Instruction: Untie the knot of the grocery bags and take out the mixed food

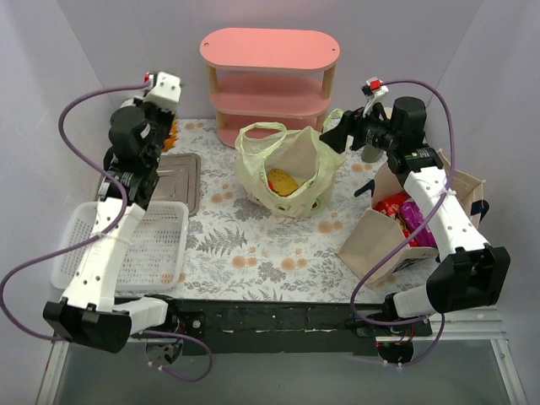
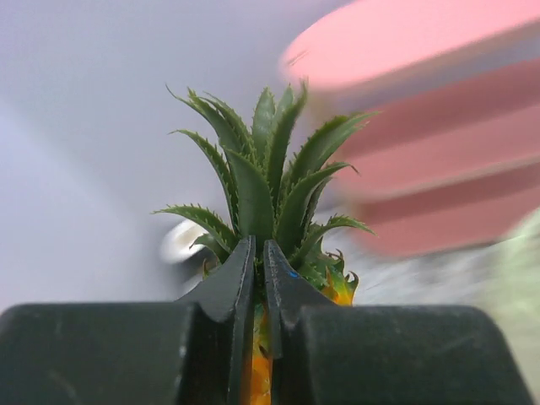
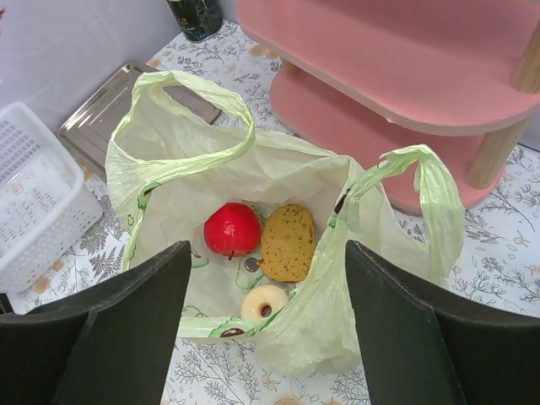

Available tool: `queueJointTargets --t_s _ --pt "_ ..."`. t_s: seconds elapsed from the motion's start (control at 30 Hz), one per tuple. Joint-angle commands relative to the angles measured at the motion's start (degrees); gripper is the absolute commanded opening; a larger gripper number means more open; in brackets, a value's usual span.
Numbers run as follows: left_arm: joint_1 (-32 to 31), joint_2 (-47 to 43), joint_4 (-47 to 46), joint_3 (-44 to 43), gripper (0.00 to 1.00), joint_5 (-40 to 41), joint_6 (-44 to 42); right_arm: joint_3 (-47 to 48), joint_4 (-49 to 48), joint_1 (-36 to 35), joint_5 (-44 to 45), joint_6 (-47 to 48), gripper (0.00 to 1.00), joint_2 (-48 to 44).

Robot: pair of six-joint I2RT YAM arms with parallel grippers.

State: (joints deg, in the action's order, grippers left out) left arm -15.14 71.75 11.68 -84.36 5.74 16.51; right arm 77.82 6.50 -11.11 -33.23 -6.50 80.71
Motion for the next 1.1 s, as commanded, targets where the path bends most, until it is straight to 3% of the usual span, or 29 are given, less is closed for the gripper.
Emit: queueJointTargets --t_s 0.0,0.07,0.23,0.37,0.57,0.73,0.87,1.07 --pt "7.2 -5.1 5.0 9.4 0.00 27.5 -20.0 -1.4 -5.1 0.1 -1.7 -2.9 0.80 0.6" --pt "11.2 -6.7 6.3 12.9 0.00 28.8 -20.3 -1.0 -5.2 0.1 -1.8 -3.5 0.79 1.4" --pt "12.8 -10.4 5.9 26.4 0.00 33.4 -23.7 2.0 -3.8 -0.7 -3.3 -3.7 0.78 5.0" --pt "18.4 -11.4 8.2 35.1 0.00 33.2 -24.6 3.1 -2.6 -1.3 -3.5 -2.8 0.78 6.6" --pt "24.4 -6.4 21.3 30.0 0.00 28.5 -17.0 2.6 -0.3 -2.8 -2.8 -0.4 0.77 6.7" --pt "24.7 -7.7 18.8 36.7 0.00 26.7 -24.5 2.8 0.8 -3.6 -2.6 0.9 0.78 6.9" --pt "25.4 -6.0 21.5 40.0 0.00 27.5 -24.8 2.9 1.1 -3.6 -2.1 1.7 0.78 7.0" --pt "25.6 -7.0 13.7 44.4 0.00 28.5 -32.2 0.8 0.9 -3.7 -2.5 1.8 0.78 5.8"
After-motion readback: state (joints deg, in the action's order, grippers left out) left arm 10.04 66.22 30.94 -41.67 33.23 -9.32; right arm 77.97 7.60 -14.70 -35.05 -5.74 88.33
